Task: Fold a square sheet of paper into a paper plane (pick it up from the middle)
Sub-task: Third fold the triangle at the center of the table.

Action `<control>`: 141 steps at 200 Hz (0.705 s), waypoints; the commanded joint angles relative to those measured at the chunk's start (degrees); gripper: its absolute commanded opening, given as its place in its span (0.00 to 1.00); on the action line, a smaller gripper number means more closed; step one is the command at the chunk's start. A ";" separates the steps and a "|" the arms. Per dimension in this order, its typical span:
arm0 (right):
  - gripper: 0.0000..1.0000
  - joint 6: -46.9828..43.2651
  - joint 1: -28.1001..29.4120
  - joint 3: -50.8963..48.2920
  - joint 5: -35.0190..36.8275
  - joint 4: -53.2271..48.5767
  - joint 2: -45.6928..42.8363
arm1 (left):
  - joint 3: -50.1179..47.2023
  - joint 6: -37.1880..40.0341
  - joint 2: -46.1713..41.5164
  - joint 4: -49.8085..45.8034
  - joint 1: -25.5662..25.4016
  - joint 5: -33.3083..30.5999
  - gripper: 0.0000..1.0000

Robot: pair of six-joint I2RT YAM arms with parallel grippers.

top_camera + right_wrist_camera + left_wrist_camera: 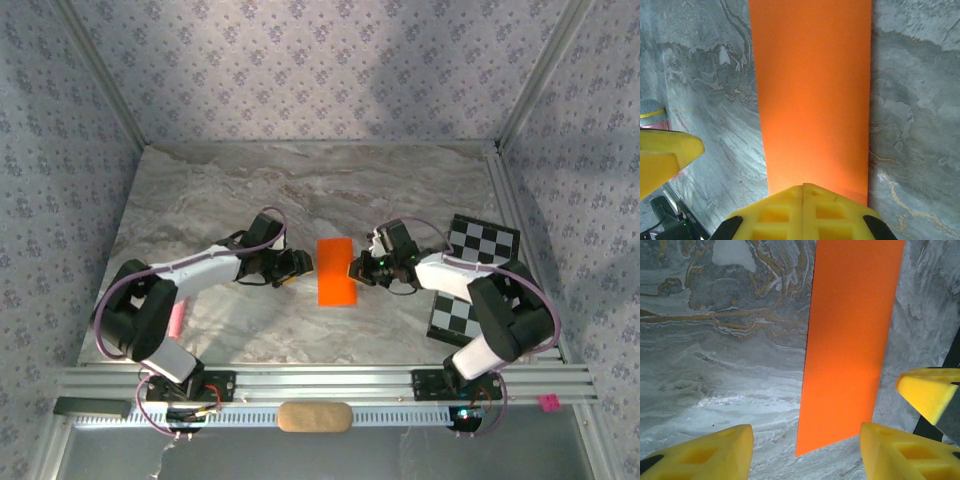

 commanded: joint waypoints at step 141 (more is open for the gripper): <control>0.03 0.63 -3.75 -4.81 -2.12 2.07 8.80 | 7.61 -1.27 10.81 4.36 -1.12 5.26 0.54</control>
